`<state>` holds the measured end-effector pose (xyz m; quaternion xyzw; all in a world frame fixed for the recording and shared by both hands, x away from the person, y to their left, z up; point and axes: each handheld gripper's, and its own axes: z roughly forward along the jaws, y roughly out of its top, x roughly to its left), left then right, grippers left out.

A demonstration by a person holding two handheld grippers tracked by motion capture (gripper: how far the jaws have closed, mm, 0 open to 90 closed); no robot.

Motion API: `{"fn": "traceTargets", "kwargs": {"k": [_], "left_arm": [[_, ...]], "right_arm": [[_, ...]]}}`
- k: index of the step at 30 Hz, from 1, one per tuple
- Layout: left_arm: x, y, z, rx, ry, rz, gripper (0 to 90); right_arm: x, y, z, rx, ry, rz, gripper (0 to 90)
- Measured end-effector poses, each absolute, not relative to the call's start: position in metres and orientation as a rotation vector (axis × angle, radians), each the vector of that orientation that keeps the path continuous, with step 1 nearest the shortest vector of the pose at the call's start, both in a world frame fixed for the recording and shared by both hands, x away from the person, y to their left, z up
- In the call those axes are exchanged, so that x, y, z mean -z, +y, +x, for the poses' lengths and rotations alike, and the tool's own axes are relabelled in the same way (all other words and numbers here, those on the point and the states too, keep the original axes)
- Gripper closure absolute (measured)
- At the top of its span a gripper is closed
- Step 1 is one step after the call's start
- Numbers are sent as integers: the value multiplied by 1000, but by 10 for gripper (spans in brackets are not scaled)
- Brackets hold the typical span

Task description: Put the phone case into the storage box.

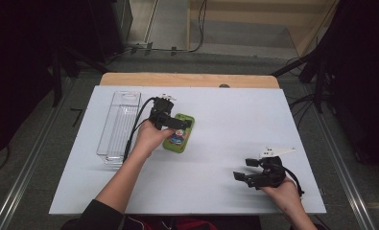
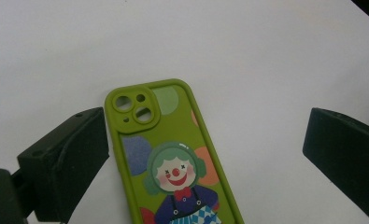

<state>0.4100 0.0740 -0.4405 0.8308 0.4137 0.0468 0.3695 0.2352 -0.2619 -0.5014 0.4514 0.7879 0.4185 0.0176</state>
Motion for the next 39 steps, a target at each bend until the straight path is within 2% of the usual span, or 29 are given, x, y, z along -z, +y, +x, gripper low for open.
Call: {"fn": "traceTargets", "kwargs": {"k": [39], "left_arm": [[471,67,404,-163,1118,2176,8]], "right_arm": [[501,-263,235,-1288,2440,1408,153]]}}
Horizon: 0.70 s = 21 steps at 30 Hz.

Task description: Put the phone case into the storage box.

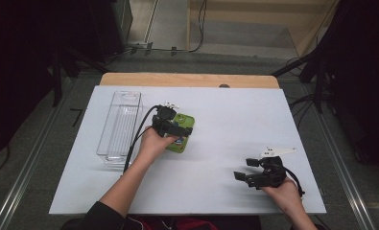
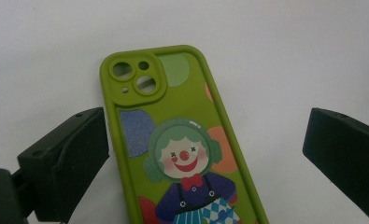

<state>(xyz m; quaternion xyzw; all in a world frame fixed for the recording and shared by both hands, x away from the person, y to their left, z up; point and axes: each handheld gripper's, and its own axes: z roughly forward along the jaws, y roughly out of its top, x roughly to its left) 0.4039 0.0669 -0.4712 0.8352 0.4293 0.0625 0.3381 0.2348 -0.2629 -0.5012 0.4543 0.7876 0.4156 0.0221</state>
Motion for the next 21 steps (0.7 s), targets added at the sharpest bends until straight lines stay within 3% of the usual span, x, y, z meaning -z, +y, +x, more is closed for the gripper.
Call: {"fn": "traceTargets", "kwargs": {"k": [21], "left_arm": [[494,62,399,-220,1162,2183,8]], "right_arm": [[501,-263,235,-1282,2441,1414,153]]}}
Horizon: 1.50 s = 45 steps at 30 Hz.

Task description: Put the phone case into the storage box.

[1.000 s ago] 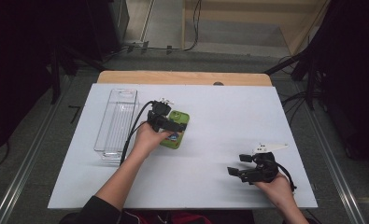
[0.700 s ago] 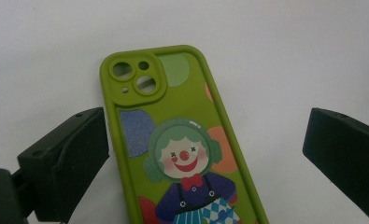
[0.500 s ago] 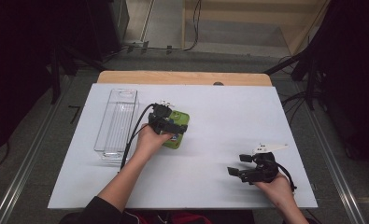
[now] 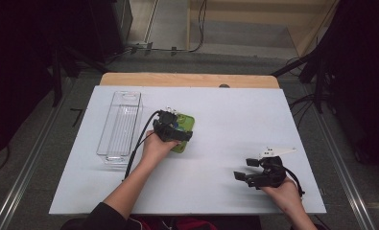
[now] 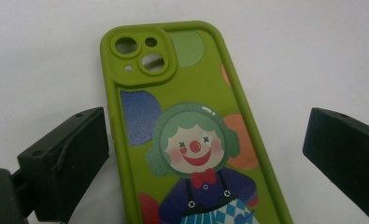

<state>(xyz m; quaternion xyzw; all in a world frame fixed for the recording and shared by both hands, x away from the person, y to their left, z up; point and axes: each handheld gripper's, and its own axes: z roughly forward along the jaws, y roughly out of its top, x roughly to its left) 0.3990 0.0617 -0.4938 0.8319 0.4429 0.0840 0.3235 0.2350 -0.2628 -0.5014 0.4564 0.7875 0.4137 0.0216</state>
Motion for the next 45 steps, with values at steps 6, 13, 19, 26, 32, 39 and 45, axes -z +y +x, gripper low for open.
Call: {"fn": "traceTargets", "kwargs": {"k": [6,13,19,26,32,39,45], "left_arm": [[499,60,398,-235,1179,2190,8],[502,58,397,-258,1192,2190,8],[503,55,396,-281,1203,2193,9],[505,50,392,-352,1202,2206,22],[506,48,389,-417,1197,2224,63],[507,47,387,-457,1206,2223,106],[507,47,385,-461,1208,2212,122]], "right_arm": [[502,-263,235,-1284,2440,1413,154],[502,-263,235,-1281,2442,1417,153],[501,-263,235,-1293,2436,1417,153],[501,-263,235,-1304,2430,1423,153],[501,-263,235,-1297,2432,1421,154],[501,-263,235,-1295,2431,1424,154],[501,-263,235,-1290,2432,1421,154]]}}
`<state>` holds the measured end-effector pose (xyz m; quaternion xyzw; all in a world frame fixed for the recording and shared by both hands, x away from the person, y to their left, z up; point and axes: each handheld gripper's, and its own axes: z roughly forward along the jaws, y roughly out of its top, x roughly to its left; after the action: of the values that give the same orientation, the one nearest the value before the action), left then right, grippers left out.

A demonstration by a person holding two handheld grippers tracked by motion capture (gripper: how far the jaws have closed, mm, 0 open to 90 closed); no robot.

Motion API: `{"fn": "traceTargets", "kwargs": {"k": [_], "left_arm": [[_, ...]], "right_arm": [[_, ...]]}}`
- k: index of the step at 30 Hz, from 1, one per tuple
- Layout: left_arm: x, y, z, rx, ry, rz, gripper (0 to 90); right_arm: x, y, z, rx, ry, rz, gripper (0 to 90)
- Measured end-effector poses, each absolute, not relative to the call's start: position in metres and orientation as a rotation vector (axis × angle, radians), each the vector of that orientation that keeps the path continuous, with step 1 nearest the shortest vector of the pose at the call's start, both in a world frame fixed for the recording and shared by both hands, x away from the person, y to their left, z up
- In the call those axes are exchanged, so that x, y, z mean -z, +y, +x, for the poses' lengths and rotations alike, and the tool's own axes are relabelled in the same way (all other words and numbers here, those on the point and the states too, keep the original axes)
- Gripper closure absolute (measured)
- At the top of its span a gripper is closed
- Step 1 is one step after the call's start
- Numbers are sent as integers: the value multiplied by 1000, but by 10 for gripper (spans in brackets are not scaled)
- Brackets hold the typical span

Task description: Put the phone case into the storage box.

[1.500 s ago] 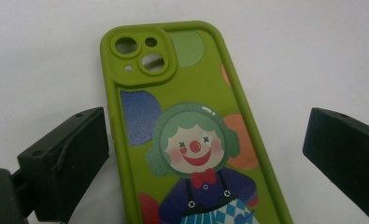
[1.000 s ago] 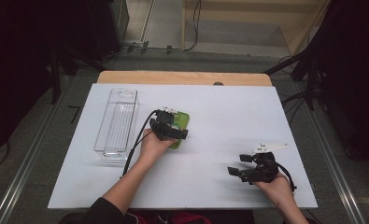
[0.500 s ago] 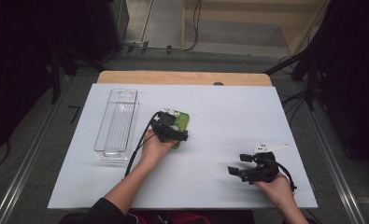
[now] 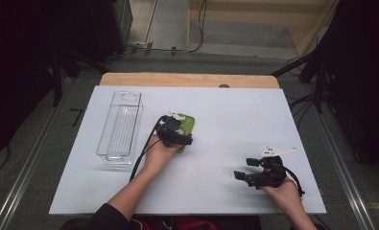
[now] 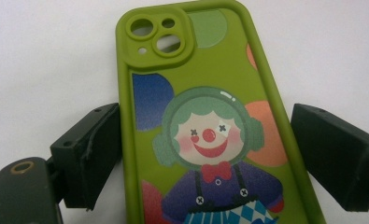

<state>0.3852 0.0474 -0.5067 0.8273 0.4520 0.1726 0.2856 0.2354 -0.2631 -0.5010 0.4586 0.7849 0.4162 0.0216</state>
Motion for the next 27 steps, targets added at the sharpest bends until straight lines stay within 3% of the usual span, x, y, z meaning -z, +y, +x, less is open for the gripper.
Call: {"fn": "traceTargets", "kwargs": {"k": [27], "left_arm": [[499,52,387,-406,1247,2187,168]], "right_arm": [[501,-265,236,-1294,2425,1424,156]]}}
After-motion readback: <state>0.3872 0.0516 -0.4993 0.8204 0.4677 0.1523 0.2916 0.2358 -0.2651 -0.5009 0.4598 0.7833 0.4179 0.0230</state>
